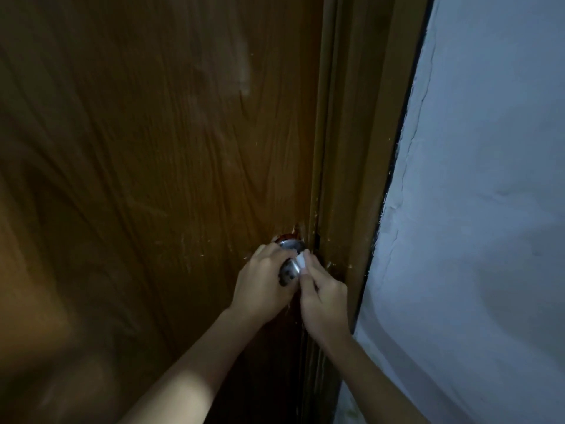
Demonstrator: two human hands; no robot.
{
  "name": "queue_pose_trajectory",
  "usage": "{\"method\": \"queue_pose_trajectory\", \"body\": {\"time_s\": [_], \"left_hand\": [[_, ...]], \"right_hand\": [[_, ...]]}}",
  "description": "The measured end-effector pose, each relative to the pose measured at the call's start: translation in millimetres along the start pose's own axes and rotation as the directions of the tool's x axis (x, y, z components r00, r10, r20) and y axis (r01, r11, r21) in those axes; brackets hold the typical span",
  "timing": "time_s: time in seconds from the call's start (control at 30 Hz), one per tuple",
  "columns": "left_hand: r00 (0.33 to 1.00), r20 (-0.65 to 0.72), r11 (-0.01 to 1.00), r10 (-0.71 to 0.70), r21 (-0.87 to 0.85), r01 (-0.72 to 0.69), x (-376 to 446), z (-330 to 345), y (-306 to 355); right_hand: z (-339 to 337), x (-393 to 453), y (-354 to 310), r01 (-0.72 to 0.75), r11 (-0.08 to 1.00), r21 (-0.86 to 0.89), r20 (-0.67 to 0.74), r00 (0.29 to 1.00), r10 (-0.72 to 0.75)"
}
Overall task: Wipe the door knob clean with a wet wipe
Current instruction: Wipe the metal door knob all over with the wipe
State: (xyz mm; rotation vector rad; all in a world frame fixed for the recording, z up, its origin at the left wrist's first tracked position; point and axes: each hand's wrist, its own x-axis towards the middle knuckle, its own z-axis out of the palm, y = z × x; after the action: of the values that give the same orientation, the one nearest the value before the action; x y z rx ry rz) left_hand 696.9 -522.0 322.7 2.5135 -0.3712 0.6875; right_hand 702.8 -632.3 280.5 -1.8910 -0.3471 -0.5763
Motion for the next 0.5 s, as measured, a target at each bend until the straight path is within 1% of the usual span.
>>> {"method": "queue_pose_trajectory", "body": {"time_s": [0.07, 0.1, 0.13, 0.17, 0.2, 0.23, 0.27, 0.3, 0.4, 0.5], "left_hand": [[1.0, -0.008, 1.0, 0.001, -0.011, -0.002, -0.3, 1.4, -1.5], [1.0, -0.012, 1.0, -0.006, -0.008, 0.006, -1.0, 2.3, -1.5], [1.0, -0.015, 1.0, -0.019, -0.003, 0.019, -1.6, 3.3, -1.0], [0.999, -0.02, 0.999, -0.034, 0.0, 0.034, -2.1, 4.0, -0.2], [0.999, -0.021, 0.999, -0.042, 0.004, 0.042, -2.1, 4.2, 0.4], [0.999, -0.017, 0.999, -0.039, 0.01, 0.039, -0.7, 3.4, 0.8], [0.999, -0.007, 0.999, -0.035, 0.008, 0.035, 0.2, 1.1, 0.9], [0.999, 0.008, 0.999, -0.035, -0.009, 0.035, 0.8, -2.7, 0.1], [0.999, 0.031, 0.993, -0.036, -0.11, 0.04, -1.0, -15.8, -10.4], [0.993, 0.064, 0.953, -0.097, -0.282, 0.111, -9.6, -24.3, -20.2]], "right_hand": [[4.0, -6.1, -6.2, 0.112, 0.994, -0.018, -0.002, 0.994, -0.112], [6.1, -12.2, -5.4, 0.135, 0.991, -0.007, -0.017, 0.991, -0.136], [7.4, -17.7, -2.4, 0.123, 0.992, 0.017, -0.043, 0.992, -0.122], [7.5, -19.9, 0.7, 0.077, 0.996, 0.051, -0.082, 0.994, -0.072], [7.1, -18.3, 2.0, 0.001, 0.996, 0.092, -0.116, 0.993, 0.01], [7.1, -13.0, 3.3, -0.075, 0.989, 0.129, -0.124, 0.988, 0.091], [7.2, -8.0, 4.3, -0.126, 0.981, 0.15, -0.103, 0.984, 0.142], [6.5, -4.1, 3.2, -0.132, 0.982, 0.134, -0.091, 0.985, 0.145], [4.6, -2.5, -3.2, -0.013, 0.999, 0.039, -0.096, 0.995, 0.017], [3.9, -2.9, -4.1, 0.074, 0.997, -0.032, -0.077, 0.994, -0.076]]}}
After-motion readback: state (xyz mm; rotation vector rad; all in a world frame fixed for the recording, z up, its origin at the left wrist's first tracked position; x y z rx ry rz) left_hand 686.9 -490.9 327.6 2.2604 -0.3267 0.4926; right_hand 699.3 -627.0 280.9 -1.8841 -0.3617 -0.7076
